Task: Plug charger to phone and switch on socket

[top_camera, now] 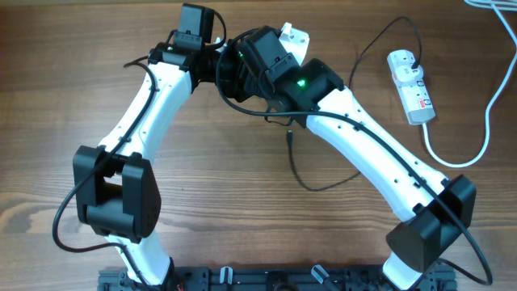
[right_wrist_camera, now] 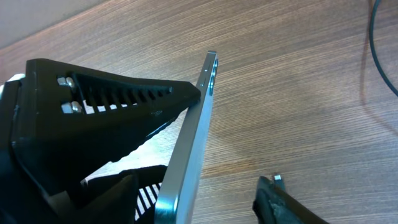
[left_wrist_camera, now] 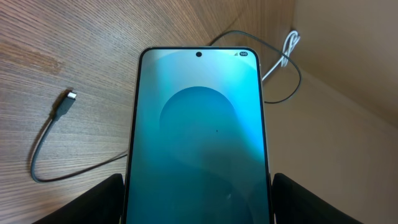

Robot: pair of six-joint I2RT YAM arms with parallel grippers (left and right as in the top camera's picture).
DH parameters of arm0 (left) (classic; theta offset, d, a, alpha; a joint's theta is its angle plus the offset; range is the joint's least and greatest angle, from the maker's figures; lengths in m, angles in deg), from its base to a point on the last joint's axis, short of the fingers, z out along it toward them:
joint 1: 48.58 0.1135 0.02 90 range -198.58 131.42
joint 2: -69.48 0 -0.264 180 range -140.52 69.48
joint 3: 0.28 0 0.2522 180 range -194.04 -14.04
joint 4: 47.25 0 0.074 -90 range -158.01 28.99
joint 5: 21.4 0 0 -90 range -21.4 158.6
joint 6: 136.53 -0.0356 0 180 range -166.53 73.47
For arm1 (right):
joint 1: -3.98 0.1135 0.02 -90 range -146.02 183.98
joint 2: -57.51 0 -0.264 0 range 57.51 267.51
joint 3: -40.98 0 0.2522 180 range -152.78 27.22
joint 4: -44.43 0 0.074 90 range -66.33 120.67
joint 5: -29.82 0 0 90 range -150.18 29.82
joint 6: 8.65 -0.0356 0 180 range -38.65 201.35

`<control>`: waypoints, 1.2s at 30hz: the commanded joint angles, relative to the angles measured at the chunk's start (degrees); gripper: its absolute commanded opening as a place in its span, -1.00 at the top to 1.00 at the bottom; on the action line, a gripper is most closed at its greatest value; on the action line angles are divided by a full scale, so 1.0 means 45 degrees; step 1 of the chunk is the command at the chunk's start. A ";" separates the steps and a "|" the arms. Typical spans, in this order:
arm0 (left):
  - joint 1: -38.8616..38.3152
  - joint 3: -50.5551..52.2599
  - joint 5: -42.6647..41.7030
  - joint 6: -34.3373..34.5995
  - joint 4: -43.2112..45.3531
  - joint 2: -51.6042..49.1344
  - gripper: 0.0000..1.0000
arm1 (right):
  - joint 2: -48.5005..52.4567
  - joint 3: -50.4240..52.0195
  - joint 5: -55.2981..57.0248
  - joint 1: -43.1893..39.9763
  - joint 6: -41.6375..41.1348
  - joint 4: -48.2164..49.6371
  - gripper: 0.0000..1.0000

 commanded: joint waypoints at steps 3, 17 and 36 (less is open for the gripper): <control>-0.0117 -0.0321 -0.0121 0.0117 0.0039 0.0544 -0.47 | 0.0559 -0.0131 0.0529 0.0063 -0.0024 0.0053 -0.11; -0.0117 -0.0321 -0.0121 0.0121 0.0044 0.0544 -0.50 | 0.0559 -0.0131 0.0860 0.0049 -0.0024 0.0121 0.91; 0.0767 -0.0321 0.1151 -0.0015 0.0034 0.0544 -0.72 | -0.0777 -0.0194 0.2331 0.0049 -0.0073 -0.0024 0.91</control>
